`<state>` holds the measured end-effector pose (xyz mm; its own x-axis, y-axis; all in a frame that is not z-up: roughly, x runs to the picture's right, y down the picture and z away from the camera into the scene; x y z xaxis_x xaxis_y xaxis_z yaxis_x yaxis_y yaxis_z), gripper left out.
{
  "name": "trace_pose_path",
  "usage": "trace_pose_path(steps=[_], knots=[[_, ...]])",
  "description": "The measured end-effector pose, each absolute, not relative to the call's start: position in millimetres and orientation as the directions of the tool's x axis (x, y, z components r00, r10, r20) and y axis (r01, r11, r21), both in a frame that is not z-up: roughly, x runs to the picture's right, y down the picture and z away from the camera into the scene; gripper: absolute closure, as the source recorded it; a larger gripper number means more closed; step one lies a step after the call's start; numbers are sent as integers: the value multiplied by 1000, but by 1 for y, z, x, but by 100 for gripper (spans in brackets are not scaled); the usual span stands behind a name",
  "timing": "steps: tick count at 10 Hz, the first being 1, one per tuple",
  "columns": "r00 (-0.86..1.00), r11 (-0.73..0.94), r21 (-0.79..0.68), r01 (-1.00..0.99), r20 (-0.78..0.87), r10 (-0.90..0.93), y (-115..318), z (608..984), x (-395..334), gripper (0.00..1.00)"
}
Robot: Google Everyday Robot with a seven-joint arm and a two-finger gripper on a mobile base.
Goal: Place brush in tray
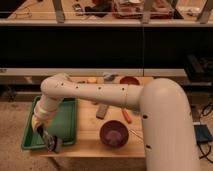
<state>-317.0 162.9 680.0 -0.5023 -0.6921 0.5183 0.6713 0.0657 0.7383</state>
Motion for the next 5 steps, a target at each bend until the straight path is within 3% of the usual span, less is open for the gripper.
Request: trace_pose_path(steps=[5], knots=[[-461, 101, 749, 655, 501, -732, 151, 706, -317, 100]])
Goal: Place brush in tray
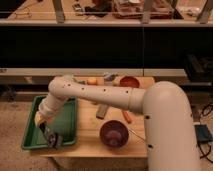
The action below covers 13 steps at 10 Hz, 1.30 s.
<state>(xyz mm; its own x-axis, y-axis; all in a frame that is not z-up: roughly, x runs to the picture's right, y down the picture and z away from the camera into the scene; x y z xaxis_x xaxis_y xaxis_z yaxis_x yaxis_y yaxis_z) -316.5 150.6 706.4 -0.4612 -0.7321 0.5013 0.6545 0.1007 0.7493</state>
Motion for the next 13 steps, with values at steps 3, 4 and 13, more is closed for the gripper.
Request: trace_pose_path(steps=[3, 4, 13], knots=[[-445, 168, 769, 617, 516, -732, 148, 728, -313, 100], [-442, 189, 776, 601, 520, -731, 147, 737, -310, 100], [-438, 218, 775, 593, 538, -720, 129, 766, -311, 39]])
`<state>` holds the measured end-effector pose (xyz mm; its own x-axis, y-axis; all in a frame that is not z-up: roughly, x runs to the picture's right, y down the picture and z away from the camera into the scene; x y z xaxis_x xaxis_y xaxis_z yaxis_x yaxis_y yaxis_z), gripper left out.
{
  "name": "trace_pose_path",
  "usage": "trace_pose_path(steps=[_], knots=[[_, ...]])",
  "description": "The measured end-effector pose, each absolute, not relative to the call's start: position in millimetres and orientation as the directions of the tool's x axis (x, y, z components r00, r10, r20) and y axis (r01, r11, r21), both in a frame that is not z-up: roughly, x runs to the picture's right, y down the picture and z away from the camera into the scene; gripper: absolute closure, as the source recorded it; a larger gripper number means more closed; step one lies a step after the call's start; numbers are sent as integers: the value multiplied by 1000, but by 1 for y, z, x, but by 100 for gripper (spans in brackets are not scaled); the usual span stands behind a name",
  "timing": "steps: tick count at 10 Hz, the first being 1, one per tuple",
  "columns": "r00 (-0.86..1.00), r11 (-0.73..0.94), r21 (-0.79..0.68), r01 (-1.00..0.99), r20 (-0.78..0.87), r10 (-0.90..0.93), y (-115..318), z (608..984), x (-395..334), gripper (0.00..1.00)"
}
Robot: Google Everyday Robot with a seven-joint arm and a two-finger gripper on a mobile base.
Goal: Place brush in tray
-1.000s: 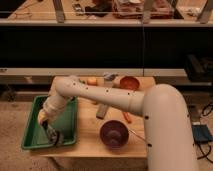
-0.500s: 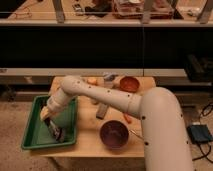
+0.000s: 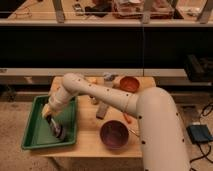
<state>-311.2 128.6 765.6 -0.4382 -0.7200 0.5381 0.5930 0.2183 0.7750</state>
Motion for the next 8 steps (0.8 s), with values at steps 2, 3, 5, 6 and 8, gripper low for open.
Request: trace_pose_path(steps=[2, 3, 5, 6, 8], knots=[[-435, 225, 769, 598, 548, -714, 128, 773, -309, 26], [-433, 225, 766, 602, 550, -715, 126, 775, -307, 26], [-431, 215, 763, 609, 546, -718, 125, 777, -304, 26], [-429, 217, 762, 611, 548, -718, 125, 778, -304, 26], [-432, 215, 763, 609, 547, -717, 126, 777, -306, 26]])
